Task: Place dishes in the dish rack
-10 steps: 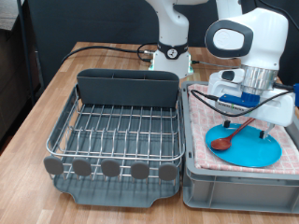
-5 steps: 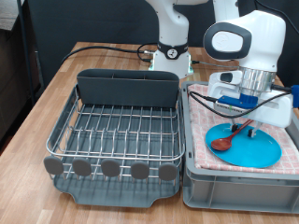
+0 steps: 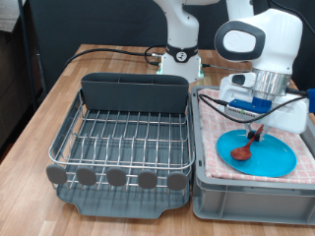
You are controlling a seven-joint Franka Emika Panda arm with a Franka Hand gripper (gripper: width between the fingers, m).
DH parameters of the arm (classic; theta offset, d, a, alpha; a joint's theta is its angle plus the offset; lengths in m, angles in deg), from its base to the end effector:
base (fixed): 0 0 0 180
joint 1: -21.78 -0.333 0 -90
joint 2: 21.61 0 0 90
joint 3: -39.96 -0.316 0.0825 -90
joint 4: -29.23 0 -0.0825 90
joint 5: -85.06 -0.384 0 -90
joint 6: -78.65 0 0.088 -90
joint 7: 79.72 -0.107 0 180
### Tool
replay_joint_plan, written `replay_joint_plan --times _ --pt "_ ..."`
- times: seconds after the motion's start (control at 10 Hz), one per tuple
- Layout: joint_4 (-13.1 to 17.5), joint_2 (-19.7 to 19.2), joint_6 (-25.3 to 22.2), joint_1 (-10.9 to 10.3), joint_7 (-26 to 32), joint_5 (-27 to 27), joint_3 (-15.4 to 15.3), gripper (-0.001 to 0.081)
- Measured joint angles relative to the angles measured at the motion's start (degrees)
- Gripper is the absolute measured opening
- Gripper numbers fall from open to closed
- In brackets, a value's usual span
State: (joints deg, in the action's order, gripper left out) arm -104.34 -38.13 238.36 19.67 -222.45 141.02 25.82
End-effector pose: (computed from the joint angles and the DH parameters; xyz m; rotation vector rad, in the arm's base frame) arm 0.4886 0.1841 0.2272 -2.3384 1.8338 -0.5585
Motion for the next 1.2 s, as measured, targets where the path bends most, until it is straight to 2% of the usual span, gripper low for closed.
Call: replay_joint_plan --times 0.2,0.5,0.6,0.8,1.0,1.2 --pt "-0.7 3.7 -1.8 0.4 5.0 -5.2 -1.0 0.0087" --pt "-3.1 10.6 -6.0 0.9 16.6 -18.7 -2.6 0.0087" --pt "-4.3 12.9 -7.0 0.9 18.7 -23.3 -2.6 0.0087" --pt "-7.1 17.5 -9.1 0.9 18.8 -30.2 -2.2 0.0087" --pt "-10.7 22.0 -9.3 0.9 19.5 -33.4 -1.5 0.0087" --pt "-10.7 21.8 -9.2 1.0 17.3 -33.2 -1.4 0.0087"
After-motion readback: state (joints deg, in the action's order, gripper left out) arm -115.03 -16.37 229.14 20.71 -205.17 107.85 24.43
